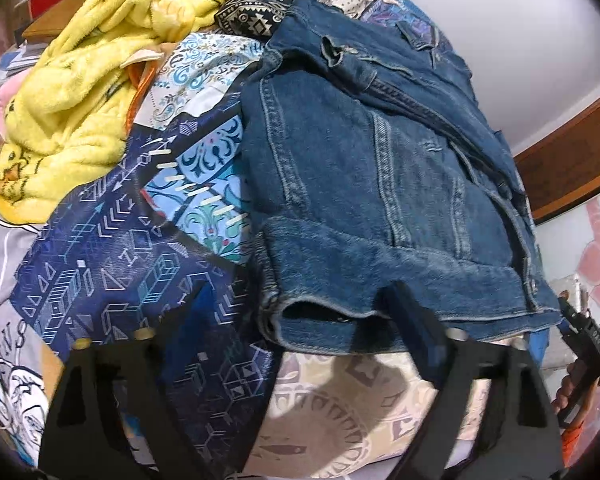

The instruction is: Fold large clothes

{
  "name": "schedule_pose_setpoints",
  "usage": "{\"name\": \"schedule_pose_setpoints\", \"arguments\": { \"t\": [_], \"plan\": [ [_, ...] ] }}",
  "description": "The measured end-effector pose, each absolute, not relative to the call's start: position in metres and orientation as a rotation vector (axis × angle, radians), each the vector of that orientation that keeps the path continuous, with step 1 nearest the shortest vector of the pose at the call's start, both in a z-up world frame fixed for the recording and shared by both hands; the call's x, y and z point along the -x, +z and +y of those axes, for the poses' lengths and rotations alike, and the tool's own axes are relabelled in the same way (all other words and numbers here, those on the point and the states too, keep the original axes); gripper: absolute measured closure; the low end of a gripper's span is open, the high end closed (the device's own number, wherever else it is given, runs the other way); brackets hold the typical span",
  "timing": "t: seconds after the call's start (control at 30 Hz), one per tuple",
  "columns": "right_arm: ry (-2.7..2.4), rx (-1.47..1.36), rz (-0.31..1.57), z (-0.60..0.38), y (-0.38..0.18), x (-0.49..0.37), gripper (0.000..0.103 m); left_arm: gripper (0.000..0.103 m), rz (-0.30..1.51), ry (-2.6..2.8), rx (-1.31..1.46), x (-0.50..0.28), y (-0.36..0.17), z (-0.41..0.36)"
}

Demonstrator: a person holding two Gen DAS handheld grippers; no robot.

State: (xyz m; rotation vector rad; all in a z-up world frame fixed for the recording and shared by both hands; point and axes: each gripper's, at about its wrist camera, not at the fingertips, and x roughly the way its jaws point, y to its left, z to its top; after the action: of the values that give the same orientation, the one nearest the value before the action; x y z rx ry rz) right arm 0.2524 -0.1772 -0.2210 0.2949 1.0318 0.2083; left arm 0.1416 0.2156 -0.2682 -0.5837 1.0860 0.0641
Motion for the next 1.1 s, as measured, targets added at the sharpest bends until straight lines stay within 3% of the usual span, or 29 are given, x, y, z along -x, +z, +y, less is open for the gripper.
{"name": "schedule_pose_setpoints", "arguments": {
  "t": [0.1, 0.2, 0.27, 0.4, 0.57, 0.83, 1.1],
  "plan": [
    [0.252, -0.336, 1.031, -0.173, -0.224, -0.251, 0.053, 0.048, 1.075, 0.041, 0.616, -0.145, -0.269, 0.217],
    [0.246, -0.361, 1.014, -0.173, -0.226, -0.250, 0.055, 0.062, 1.053, 0.057, 0.592, -0.147, -0.265, 0.217],
    [0.242, -0.385, 1.007, -0.175, -0.226, -0.249, 0.065, 0.072, 1.038, 0.056, 0.577, -0.146, -0.261, 0.218],
    [0.229, -0.385, 0.994, -0.178, -0.221, -0.251, 0.084, 0.086, 0.987, 0.047, 0.564, -0.145, -0.247, 0.218],
    [0.247, -0.344, 0.958, -0.172, -0.208, -0.255, 0.092, 0.091, 0.926, 0.061, 0.479, -0.152, -0.221, 0.210],
    [0.338, -0.288, 0.855, -0.157, -0.171, -0.289, 0.093, 0.092, 0.793, 0.006, 0.473, -0.181, -0.173, 0.217],
    [0.350, -0.133, 0.678, -0.121, -0.120, -0.351, 0.094, 0.092, 0.664, -0.041, 0.464, -0.259, -0.117, 0.237]
  ]
}}
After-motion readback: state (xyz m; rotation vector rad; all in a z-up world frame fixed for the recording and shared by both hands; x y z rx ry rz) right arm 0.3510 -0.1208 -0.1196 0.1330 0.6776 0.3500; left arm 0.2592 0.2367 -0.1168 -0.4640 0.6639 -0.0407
